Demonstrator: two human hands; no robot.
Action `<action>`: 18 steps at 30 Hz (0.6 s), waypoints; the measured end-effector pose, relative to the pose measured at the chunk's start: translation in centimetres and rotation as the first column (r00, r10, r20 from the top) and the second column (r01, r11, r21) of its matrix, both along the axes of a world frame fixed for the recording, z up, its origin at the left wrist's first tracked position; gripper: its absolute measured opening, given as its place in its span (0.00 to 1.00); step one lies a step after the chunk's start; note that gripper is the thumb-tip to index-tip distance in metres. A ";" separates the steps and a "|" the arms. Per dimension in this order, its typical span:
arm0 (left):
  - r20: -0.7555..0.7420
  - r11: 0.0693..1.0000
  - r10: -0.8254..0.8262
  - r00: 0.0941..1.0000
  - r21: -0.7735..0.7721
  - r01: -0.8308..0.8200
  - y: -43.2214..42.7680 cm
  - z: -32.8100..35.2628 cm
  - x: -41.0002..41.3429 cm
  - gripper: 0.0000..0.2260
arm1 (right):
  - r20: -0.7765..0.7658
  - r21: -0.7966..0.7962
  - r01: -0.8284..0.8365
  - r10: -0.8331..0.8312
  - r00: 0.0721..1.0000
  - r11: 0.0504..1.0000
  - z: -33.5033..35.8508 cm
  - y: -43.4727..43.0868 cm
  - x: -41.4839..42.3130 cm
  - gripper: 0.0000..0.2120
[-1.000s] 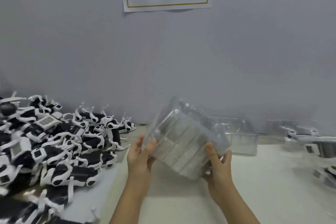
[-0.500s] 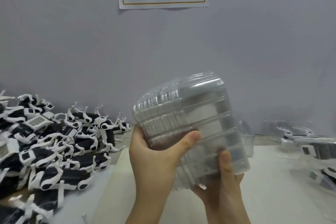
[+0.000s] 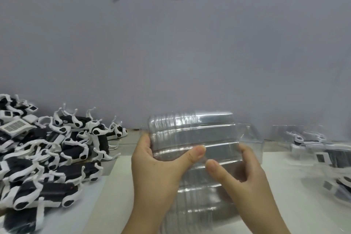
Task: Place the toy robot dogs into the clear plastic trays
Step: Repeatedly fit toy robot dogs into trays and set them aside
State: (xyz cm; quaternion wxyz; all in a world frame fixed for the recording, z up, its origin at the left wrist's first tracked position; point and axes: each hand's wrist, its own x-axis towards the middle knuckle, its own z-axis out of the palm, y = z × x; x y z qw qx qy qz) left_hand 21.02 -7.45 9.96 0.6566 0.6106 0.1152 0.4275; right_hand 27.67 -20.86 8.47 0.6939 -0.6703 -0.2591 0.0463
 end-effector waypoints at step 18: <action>0.044 0.999 -0.029 0.999 0.025 0.028 0.9 0.1 0.0 0.28 | -0.094 0.098 0.108 -0.099 0.991 0.989 -0.3 0.7 0.6 0.26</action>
